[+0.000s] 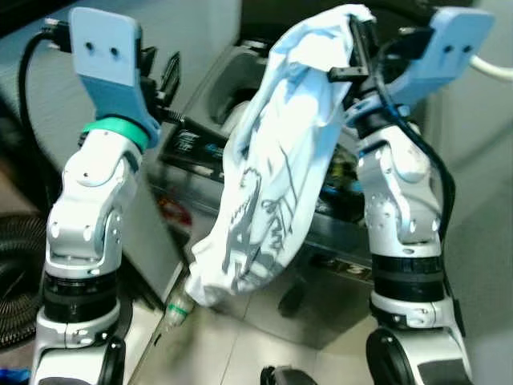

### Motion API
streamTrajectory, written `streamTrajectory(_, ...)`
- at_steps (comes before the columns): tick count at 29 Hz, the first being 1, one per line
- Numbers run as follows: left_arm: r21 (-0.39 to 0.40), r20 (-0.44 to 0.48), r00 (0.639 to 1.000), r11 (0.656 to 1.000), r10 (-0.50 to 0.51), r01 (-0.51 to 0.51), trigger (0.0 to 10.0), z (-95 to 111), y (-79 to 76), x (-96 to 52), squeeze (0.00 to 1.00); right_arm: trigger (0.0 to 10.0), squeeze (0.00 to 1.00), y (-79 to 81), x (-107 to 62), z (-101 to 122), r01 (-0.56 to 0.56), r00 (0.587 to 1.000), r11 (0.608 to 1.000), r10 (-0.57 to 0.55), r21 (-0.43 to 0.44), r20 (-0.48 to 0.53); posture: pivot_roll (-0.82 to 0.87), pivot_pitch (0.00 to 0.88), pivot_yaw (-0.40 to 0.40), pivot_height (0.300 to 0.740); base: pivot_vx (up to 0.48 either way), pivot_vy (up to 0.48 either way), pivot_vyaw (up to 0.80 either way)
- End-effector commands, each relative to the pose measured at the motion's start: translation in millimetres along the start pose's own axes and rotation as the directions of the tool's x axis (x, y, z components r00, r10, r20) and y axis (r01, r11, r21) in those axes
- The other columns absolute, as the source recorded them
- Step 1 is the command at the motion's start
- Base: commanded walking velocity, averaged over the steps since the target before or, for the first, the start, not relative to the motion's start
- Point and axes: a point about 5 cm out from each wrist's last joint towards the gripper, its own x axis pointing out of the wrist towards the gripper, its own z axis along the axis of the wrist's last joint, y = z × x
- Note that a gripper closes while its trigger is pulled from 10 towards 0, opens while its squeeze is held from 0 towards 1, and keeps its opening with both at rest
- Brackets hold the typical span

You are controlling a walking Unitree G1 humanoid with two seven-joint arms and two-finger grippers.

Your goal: Clothes washing

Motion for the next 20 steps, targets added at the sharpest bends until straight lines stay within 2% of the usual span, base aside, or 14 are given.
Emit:
streamTrajectory(1, 0.005, -0.008, 1.0, 1.0, 0.004, -0.004, 10.0, -1.8, 1.7, -0.9, 0.0, 10.0, 0.0, 1.6, 1.5, 6.0, -0.001, 0.999, 1.0, 0.0, 0.008, 0.033, 0.06, 0.0, 0.058, 0.74, 0.0, 0.0, -0.8)
streamTrajectory(14, 0.003, -0.007, 1.0, 1.0, 0.005, -0.005, 10.0, -1.8, 1.4, -0.6, 0.0, 10.0, 0.0, 0.8, 2.5, 5.4, 0.003, 1.0, 1.0, -0.003, 0.017, 0.031, 0.06, 0.0, 0.054, 0.74, 0.0, 0.0, -0.8)
streamTrajectory(20, -0.001, -0.008, 1.0, 1.0, 0.01, -0.01, 10.0, -1.6, 1.8, -0.5, 0.0, 10.0, 0.0, -9.3, 4.1, 4.8, 0.077, 0.997, 0.993, -0.079, 0.094, 0.021, 0.06, 0.0, 0.054, 0.74, 0.0, 0.0, -0.8)
